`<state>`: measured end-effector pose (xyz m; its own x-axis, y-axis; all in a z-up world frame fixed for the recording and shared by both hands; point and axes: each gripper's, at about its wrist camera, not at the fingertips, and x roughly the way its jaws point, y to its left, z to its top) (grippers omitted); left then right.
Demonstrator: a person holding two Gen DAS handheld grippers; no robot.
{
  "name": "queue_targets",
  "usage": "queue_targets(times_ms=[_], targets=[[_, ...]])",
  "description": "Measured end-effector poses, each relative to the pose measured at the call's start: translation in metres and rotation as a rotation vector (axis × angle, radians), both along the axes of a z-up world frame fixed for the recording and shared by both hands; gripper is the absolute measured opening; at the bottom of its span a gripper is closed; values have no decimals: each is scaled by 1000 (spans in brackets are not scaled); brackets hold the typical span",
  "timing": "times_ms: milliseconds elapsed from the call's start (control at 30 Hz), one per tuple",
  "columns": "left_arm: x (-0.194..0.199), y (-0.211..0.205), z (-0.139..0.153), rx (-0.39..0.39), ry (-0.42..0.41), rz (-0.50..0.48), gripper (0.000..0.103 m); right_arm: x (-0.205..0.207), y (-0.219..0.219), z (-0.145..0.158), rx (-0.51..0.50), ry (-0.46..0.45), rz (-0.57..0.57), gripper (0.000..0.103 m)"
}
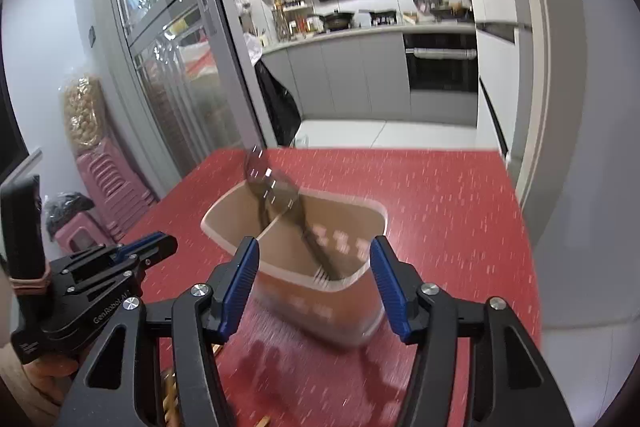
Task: Organize utensils
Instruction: 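Open both tools to drop the spoons into the holder, then grasp a wooden chopstick with the right tool while the left tool grasps a dark spoon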
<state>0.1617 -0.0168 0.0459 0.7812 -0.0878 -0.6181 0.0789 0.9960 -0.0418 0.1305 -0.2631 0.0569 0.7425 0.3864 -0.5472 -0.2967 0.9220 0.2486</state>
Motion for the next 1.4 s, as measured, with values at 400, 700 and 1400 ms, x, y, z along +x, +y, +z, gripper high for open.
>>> queue_targets(times_ms=[400, 700, 1400], targets=[[-76, 38, -46, -3, 161, 30, 88, -60, 17, -49, -21, 267, 48, 67], [-114, 52, -65, 25, 185, 89, 103, -90, 37, -79, -19, 390, 121, 67], [-128, 69, -108, 21, 339, -20, 103, -127, 106, -101, -149, 477, 315, 50]])
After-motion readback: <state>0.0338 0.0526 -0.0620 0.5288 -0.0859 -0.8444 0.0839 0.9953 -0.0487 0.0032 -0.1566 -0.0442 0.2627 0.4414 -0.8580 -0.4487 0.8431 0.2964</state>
